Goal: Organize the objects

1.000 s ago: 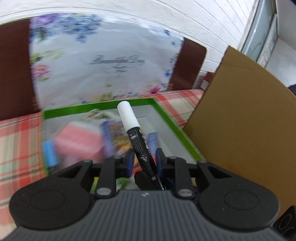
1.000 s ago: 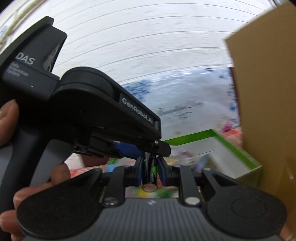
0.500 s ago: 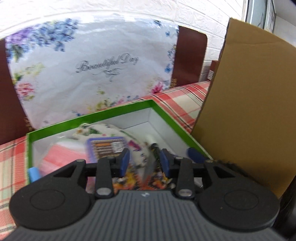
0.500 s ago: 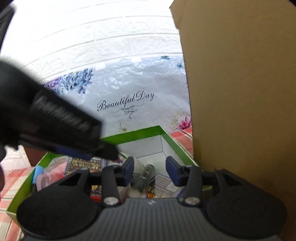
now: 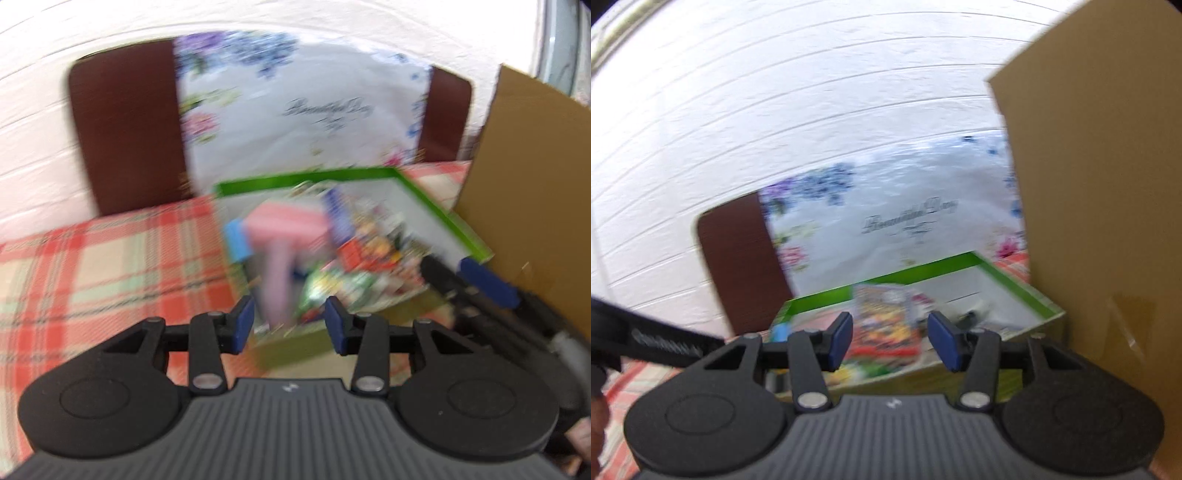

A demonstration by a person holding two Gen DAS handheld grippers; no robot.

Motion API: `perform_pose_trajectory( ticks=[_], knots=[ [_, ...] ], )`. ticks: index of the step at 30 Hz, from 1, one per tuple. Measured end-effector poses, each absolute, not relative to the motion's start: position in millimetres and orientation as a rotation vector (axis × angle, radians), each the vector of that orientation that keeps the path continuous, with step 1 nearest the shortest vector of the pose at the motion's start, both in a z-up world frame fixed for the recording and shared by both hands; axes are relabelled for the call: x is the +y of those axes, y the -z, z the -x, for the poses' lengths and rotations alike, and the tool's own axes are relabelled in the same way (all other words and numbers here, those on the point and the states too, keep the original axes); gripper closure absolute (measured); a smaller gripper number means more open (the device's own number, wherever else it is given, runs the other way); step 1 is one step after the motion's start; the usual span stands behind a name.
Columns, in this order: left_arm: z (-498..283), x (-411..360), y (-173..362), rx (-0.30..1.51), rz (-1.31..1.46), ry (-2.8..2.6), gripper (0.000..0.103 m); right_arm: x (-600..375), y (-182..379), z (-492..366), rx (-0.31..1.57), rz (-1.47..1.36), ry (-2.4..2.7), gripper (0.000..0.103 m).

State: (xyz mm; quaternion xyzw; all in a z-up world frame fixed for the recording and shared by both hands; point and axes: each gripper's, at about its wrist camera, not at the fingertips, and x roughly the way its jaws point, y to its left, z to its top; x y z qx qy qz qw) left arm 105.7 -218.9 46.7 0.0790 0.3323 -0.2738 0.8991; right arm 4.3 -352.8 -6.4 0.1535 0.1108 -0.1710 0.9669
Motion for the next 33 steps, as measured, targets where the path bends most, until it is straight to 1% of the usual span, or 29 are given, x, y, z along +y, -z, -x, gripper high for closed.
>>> perform_pose_trajectory(
  ticks=[8, 12, 18, 23, 26, 29, 31, 33],
  knots=[
    [-93, -142, -19, 0.758, -0.155, 0.39, 0.058, -274, 18, 4, 0.336, -0.266, 0.167, 0.054],
    [-87, -107, -9, 0.769, -0.151, 0.325, 0.053, -242, 24, 1, 0.392, -0.248, 0.094, 0.054],
    [-86, -61, 1, 0.789, -0.116, 0.245, 0.053, -200, 27, -3, 0.447, -0.198, 0.014, 0.054],
    [-82, -36, 6, 0.798, -0.11, 0.198, 0.05, -177, 31, -6, 0.49, -0.185, -0.025, 0.054],
    [-80, -26, 9, 0.807, -0.101, 0.19, 0.045, -167, 33, -8, 0.512, -0.184, -0.037, 0.054],
    [-79, -20, 11, 0.806, -0.102, 0.185, 0.043, -161, 34, -8, 0.529, -0.182, -0.044, 0.054],
    [-79, -19, 13, 0.806, -0.096, 0.183, 0.038, -158, 34, -8, 0.535, -0.177, -0.046, 0.054],
    [-77, -14, 15, 0.805, -0.09, 0.181, 0.037, -155, 35, -8, 0.54, -0.177, -0.046, 0.053]
  ],
)
